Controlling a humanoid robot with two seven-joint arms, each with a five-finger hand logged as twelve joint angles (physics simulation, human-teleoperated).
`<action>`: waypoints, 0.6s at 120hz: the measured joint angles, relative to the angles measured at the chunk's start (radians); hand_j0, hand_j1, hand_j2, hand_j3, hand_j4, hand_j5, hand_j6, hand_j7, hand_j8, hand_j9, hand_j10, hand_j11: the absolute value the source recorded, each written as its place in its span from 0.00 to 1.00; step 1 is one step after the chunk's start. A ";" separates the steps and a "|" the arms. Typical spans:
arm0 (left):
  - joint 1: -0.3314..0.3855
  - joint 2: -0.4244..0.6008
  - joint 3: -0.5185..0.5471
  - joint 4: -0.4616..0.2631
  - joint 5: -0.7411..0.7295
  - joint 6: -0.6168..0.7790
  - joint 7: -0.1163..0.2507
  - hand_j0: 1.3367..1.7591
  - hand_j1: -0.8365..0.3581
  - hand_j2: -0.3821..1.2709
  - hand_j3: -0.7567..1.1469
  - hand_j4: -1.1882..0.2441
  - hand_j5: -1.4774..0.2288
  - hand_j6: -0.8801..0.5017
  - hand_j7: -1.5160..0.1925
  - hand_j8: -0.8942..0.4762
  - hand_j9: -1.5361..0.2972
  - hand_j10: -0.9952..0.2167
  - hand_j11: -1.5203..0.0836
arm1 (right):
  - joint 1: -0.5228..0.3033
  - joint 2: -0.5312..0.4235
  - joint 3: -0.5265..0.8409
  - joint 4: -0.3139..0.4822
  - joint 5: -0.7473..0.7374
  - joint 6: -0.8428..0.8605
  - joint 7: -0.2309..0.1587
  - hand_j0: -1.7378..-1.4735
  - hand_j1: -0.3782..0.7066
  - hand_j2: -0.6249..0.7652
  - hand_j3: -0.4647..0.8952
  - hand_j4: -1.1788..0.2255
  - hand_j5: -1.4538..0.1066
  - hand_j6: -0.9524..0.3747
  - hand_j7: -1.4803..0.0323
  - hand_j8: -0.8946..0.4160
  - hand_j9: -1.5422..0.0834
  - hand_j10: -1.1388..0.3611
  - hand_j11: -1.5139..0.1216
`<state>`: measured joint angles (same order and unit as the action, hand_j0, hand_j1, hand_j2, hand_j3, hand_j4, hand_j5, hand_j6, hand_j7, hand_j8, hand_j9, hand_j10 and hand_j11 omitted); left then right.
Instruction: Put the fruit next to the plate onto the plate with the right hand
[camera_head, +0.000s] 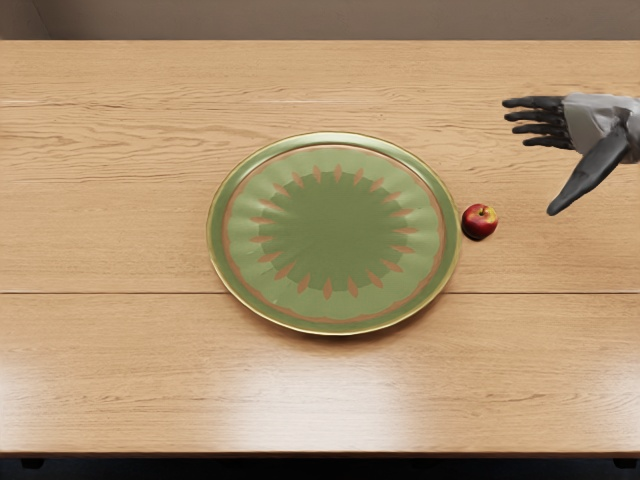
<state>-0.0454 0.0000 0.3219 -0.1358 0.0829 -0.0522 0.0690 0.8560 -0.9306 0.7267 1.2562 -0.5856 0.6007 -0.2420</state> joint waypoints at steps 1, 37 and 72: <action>0.000 0.000 0.000 0.000 0.000 0.000 0.000 0.76 0.75 0.26 0.40 0.66 0.68 0.46 0.70 0.47 0.66 0.62 0.75 | -0.006 -0.003 0.000 0.014 -0.011 -0.005 0.003 0.30 0.07 0.44 0.34 0.81 0.90 0.69 0.95 0.65 0.92 0.73 0.89; 0.000 0.000 0.000 0.000 0.000 0.000 0.000 0.76 0.75 0.26 0.40 0.66 0.68 0.46 0.70 0.47 0.66 0.62 0.75 | -0.174 -0.042 -0.007 0.294 -0.216 -0.372 0.037 0.30 0.23 0.42 0.34 0.70 0.77 0.57 0.82 0.54 0.80 0.63 0.78; 0.000 0.000 0.000 -0.001 0.000 0.000 0.000 0.76 0.75 0.26 0.40 0.66 0.68 0.46 0.70 0.47 0.66 0.62 0.75 | -0.217 0.042 -0.076 0.310 -0.376 -0.611 0.036 0.30 0.38 0.41 0.34 0.61 0.66 0.47 0.70 0.43 0.69 0.54 0.67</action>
<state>-0.0459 0.0000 0.3219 -0.1363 0.0829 -0.0522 0.0689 0.6389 -0.8891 0.6505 1.5663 -0.9620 -0.0108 -0.2065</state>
